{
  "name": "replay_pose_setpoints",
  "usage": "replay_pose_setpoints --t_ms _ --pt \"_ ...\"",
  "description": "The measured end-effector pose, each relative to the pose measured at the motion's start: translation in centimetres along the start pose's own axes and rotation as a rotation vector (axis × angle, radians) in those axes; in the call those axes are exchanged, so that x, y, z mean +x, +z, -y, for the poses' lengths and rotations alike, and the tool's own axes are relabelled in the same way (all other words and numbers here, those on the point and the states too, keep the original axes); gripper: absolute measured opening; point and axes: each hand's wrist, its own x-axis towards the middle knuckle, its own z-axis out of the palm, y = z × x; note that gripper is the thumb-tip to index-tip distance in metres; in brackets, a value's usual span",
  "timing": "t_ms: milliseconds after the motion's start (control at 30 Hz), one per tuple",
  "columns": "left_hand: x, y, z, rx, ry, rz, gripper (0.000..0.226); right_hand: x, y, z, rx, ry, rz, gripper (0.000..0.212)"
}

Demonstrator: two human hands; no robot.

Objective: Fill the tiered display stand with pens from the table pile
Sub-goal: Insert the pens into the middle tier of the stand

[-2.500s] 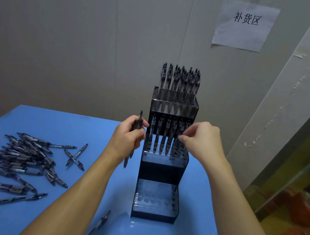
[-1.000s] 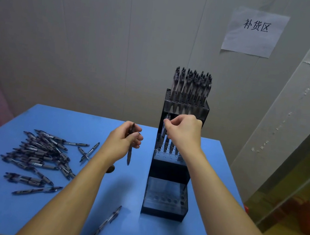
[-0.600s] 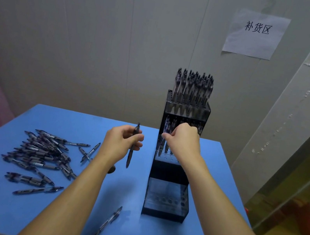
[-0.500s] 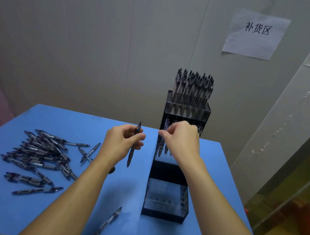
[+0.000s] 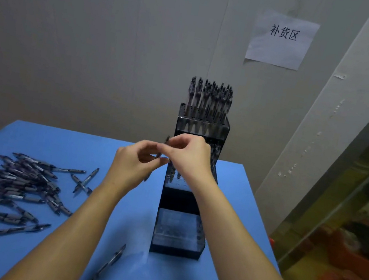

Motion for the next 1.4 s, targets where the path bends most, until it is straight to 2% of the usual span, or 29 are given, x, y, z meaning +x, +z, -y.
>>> replay_pose_setpoints --t_ms 100,200,267,367,533,733,933,1233,1400 --pt "1.2 -1.1 1.4 0.059 -0.017 0.091 0.041 0.6 -1.7 -0.2 0.160 0.051 -0.079 0.013" --pt "2.8 -2.3 2.9 0.208 -0.045 0.110 0.031 1.3 -4.0 -0.4 0.256 0.070 -0.137 0.013" --pt "4.1 -2.7 4.0 0.314 -0.065 0.070 0.022 1.8 -5.2 -0.8 0.202 0.042 -0.189 0.010" --pt "6.9 -2.8 5.9 0.510 -0.073 0.049 0.021 2.5 -5.9 -1.6 0.074 -0.005 -0.237 0.008" --pt "10.7 -2.1 7.8 0.815 -0.075 0.220 0.032 2.7 -5.0 -2.7 0.031 -0.005 -0.184 0.009" --pt "11.6 -0.5 6.2 1.021 -0.003 0.348 0.037 2.8 -4.1 -3.1 0.026 -0.025 -0.173 0.010" --pt "11.6 0.3 7.2 1.054 0.002 0.386 0.037 3.0 -4.2 -2.6 -0.107 -0.084 -0.164 0.012" --pt "11.6 0.5 7.6 1.022 0.024 0.394 0.037 3.4 -3.0 -2.6 -0.159 -0.046 -0.044 0.010" --pt "11.9 0.0 8.0 1.012 0.046 0.396 0.038 4.0 -2.7 -2.0 -0.256 0.005 0.002 0.017"
